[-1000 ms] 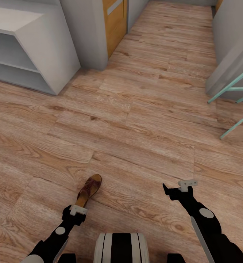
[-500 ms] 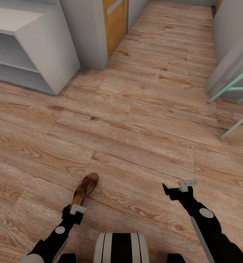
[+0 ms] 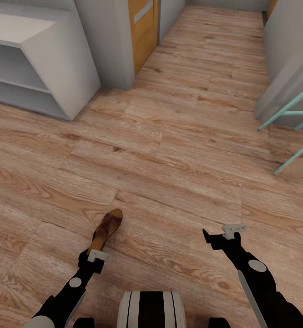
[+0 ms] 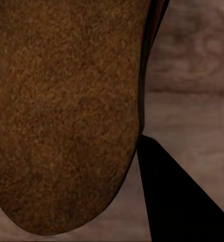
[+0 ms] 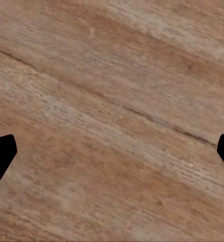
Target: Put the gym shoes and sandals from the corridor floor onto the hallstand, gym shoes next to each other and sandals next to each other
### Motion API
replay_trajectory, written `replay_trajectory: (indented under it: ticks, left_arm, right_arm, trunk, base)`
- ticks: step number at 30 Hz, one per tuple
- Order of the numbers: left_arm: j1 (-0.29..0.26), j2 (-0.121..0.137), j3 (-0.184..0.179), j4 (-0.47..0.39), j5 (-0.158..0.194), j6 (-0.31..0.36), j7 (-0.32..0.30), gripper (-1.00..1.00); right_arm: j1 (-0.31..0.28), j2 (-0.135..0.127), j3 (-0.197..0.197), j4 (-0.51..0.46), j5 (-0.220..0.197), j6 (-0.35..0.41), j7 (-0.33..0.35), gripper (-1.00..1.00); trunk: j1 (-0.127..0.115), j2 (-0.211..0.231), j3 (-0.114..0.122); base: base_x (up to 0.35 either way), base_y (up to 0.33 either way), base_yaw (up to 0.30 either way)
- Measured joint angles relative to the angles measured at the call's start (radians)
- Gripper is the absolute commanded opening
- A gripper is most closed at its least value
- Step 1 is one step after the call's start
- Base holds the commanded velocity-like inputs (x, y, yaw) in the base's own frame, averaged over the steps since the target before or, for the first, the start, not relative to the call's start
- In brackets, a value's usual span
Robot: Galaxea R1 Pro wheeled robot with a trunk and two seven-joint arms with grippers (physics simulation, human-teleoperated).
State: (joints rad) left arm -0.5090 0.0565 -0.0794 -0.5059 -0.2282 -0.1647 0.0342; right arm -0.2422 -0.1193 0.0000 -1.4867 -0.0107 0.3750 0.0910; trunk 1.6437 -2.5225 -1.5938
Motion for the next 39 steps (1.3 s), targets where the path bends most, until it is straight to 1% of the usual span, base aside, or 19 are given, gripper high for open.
replay_trajectory:
  ticks: [15, 34, 38, 39]
  left_arm:
    - [0.0, -0.006, -0.001, -0.001, 0.001, 0.001, 0.002, -1.0]
    - [0.001, -0.007, 0.014, -0.001, 0.012, -0.006, 0.008, -1.0]
    - [0.001, -0.005, 0.02, 0.0, 0.015, -0.006, 0.008, -1.0]
    - [0.001, -0.002, 0.034, 0.001, 0.02, -0.006, 0.005, -1.0]
  right_arm:
    - [0.0, -0.001, 0.003, 0.001, 0.001, -0.003, 0.002, 1.0]
    - [0.0, -0.001, 0.003, 0.0, 0.002, -0.006, 0.001, 1.0]
    - [0.0, -0.001, 0.002, 0.0, 0.002, -0.005, 0.001, 1.0]
    - [0.0, 0.001, 0.003, 0.0, 0.001, -0.006, 0.001, 1.0]
  trunk:
    - [-0.007, 0.004, 0.058]
    - [-0.015, 0.008, 0.132]
    - [-0.017, 0.009, 0.147]
    - [-0.018, 0.009, 0.151]
  base:
    - [0.0, 0.0, 0.0]
    - [0.0, 0.0, 0.0]
    - [0.0, 0.0, 0.0]
    - [0.0, 0.0, 0.0]
